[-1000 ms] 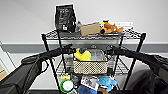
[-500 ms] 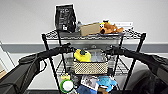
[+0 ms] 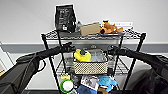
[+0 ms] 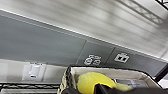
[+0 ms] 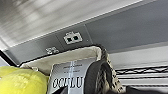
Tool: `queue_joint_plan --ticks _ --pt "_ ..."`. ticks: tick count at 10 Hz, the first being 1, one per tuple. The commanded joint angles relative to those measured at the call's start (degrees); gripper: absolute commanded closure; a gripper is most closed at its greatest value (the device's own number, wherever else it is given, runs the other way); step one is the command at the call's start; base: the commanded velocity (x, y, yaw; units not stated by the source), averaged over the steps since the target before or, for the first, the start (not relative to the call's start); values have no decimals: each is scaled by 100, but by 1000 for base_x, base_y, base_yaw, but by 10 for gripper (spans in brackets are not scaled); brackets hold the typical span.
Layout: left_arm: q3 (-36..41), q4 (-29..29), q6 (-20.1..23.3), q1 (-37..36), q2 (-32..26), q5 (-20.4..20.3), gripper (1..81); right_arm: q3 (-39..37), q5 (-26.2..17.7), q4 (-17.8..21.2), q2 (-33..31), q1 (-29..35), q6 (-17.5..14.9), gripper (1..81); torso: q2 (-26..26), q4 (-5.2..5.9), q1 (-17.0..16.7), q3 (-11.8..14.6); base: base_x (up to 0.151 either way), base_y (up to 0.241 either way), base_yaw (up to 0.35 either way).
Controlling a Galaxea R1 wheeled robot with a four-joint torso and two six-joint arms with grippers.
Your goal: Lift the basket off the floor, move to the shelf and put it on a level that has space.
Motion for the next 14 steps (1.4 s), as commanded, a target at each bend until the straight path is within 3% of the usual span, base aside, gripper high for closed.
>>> queue_joint_plan --ticks 1,4,9,12,13,14 --pt "780 -9 -14 -1036 -586 -32 811 901 64 33 -509 1019 39 10 0 0 0 0 0 0 0" --pt "1423 -9 -32 -1002 -1140 -41 811 1852 160 41 -1213 992 39 10 0 0 0 0 0 0 0" --pt "1791 -27 -40 -931 -1430 -32 811 2203 178 59 -1538 922 56 10 0 0 0 0 0 0 0" --pt "3011 -9 -251 -747 -2176 -49 811 3169 353 94 -2318 694 143 10 0 0 0 0 0 0 0" --pt "3128 -27 -260 -667 -2283 -85 10 3303 362 94 -2462 676 162 10 0 0 0 0 0 0 0" --pt "3215 -35 -260 -650 -2370 -85 10 3442 362 103 -2583 676 196 10 0 0 0 0 0 0 0"
